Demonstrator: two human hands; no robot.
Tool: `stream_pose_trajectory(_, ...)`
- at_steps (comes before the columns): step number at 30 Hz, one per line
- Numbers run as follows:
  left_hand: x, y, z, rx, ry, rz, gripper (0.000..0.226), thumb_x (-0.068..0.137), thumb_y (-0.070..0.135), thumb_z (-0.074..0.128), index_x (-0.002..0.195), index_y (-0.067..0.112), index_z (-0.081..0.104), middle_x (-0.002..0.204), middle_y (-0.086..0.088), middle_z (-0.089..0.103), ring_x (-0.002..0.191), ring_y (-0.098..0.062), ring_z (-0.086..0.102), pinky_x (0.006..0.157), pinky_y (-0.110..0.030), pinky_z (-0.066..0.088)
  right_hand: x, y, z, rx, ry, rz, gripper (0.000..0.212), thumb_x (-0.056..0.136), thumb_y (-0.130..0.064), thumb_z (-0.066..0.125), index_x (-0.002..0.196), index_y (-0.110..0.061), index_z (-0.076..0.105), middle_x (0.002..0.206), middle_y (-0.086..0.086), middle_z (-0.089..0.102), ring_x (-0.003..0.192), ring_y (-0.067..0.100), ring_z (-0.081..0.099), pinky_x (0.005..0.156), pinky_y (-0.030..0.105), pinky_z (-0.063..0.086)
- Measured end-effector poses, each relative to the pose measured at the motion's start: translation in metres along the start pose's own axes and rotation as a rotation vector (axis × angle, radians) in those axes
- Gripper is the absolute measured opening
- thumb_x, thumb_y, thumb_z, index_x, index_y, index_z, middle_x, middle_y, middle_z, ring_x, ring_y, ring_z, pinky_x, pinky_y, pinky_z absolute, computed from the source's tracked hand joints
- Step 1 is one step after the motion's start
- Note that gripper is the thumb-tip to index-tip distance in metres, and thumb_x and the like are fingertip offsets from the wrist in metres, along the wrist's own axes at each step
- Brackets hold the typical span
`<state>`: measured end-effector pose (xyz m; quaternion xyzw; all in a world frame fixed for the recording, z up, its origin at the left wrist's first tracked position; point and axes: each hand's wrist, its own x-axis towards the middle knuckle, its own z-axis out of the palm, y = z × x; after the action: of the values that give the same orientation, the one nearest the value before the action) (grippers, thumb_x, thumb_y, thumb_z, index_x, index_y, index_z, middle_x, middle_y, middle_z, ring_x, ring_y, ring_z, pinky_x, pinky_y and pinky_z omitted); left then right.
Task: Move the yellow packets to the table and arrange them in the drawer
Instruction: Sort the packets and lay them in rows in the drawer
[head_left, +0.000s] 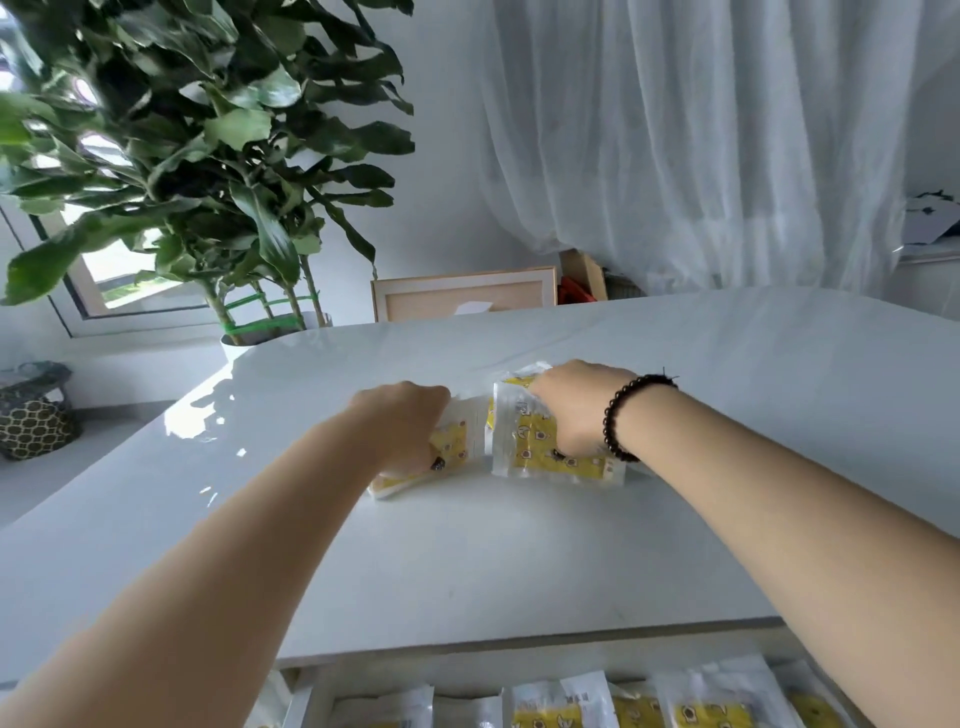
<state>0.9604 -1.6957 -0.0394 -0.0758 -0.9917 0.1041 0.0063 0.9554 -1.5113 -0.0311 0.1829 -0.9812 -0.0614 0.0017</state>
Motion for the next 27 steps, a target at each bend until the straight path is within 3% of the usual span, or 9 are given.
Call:
stream_pose_trajectory(4,-0.022,0.001,-0.008,-0.056,0.058,-0.014,0.029,0.086,0.026,0.057,0.111,0.019,0.046,0.090,0.002,0.047,0.082,-0.024,0.050,0.061,-0.028,0.035,-0.027,0.004,-0.006,0.062,0.077,-0.006,0.020,0.086,-0.014,0.059,0.088,-0.019,0.039,0.073,-0.004,0.038,0.060,0.012,0.041,0.048,0.024,0.033)
stream_pose_trajectory(9,-0.063,0.009,-0.020,-0.146,0.047,0.008,0.027,0.083,0.030,0.061,0.104,0.022,0.046,0.090,0.002,0.049,0.084,-0.024,0.053,0.060,-0.028,0.036,-0.072,0.005,-0.020,0.120,0.122,-0.007,0.024,0.084,-0.023,0.062,0.090,-0.023,0.038,0.077,-0.004,0.042,0.072,0.021,0.050,0.049,0.025,0.035)
stream_pose_trajectory(13,-0.101,0.019,-0.032,-0.160,0.058,0.039,0.027,0.084,0.028,0.060,0.106,0.021,0.047,0.092,0.002,0.052,0.084,-0.022,0.055,0.060,-0.028,0.042,-0.114,0.001,-0.030,0.153,0.165,-0.006,0.030,0.083,-0.023,0.059,0.112,-0.024,0.050,0.075,-0.005,0.045,0.062,0.013,0.047,0.047,0.024,0.034)
stream_pose_trajectory(18,-0.149,0.033,-0.035,-0.209,0.049,0.058,0.027,0.084,0.026,0.060,0.108,0.021,0.048,0.095,0.001,0.054,0.088,-0.023,0.058,0.071,-0.034,0.051,-0.158,-0.013,-0.027,0.145,0.153,0.004,0.016,0.086,-0.026,0.060,0.091,-0.020,0.046,0.083,0.000,0.050,0.066,0.016,0.049,0.049,0.025,0.036)
stream_pose_trajectory(27,-0.202,0.043,-0.003,-0.200,-0.058,0.121,0.025,0.085,0.033,0.060,0.099,0.021,0.043,0.085,0.006,0.044,0.083,-0.021,0.052,0.065,-0.030,0.041,-0.211,-0.031,0.015,0.145,0.005,-0.020,0.022,0.088,-0.023,0.058,0.081,-0.024,0.038,0.077,-0.005,0.044,0.067,0.014,0.047,0.050,0.025,0.036)
